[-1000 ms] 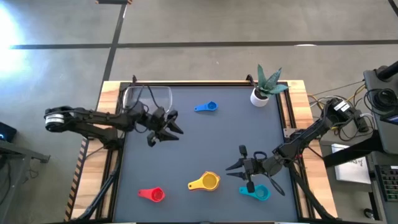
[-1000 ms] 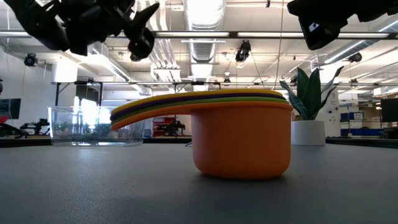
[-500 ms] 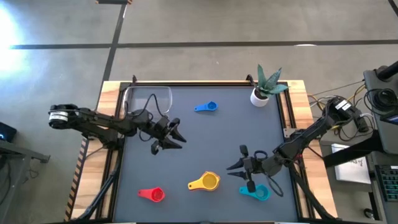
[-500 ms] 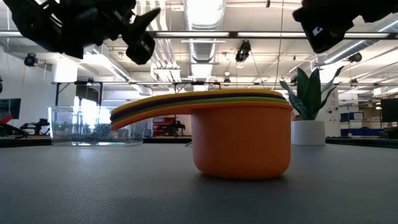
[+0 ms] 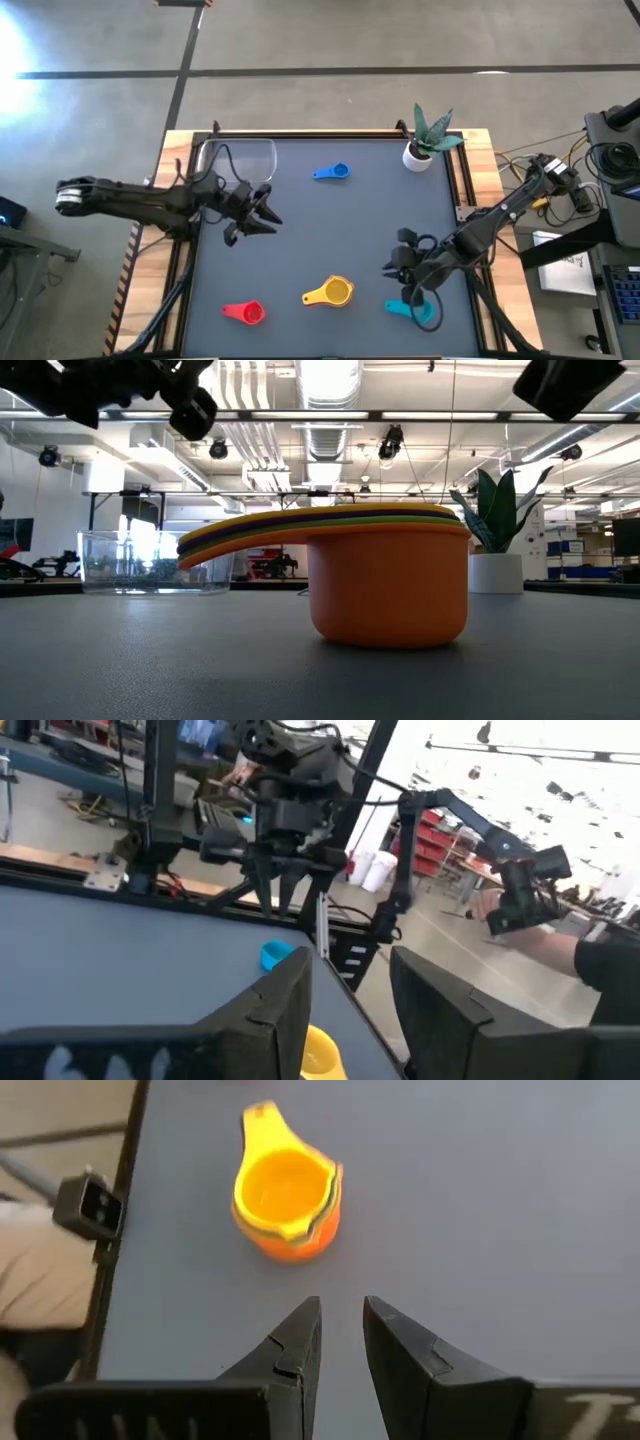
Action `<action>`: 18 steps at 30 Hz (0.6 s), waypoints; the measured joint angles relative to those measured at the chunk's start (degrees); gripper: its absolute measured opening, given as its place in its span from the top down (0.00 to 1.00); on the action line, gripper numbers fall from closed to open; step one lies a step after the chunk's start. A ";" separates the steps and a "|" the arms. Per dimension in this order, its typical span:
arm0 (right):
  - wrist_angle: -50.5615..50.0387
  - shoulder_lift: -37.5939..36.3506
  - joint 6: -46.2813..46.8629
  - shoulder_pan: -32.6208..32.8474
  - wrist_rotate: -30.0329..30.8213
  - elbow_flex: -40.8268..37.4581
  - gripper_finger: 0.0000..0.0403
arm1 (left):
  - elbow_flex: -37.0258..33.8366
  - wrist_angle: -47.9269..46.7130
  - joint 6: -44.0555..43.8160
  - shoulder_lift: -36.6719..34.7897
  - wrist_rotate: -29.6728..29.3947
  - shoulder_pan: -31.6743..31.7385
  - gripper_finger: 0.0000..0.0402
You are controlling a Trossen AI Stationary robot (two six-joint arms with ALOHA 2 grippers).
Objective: Nest measuring cups in basket
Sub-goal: Stack the light blue measuring cup on top of the yellow measuring cup
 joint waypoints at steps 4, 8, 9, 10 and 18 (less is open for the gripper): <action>-4.62 0.35 4.26 0.66 -3.38 1.33 0.83 | 0.00 -4.15 1.96 -3.68 -0.16 0.00 0.71; -5.03 0.29 7.49 1.50 -5.02 0.73 0.83 | 0.00 -6.80 2.04 -5.49 -0.17 0.00 0.72; -5.47 0.28 8.44 1.71 -5.55 0.43 0.83 | 0.00 -7.61 2.05 -5.80 -0.17 0.00 0.72; -5.71 0.31 9.21 1.96 -6.26 0.12 0.83 | 0.00 -8.29 2.05 -6.05 -0.17 0.00 0.72; -8.07 0.35 16.29 3.71 -9.73 -0.95 0.83 | 0.00 -13.22 1.95 -6.42 -1.50 -0.02 0.72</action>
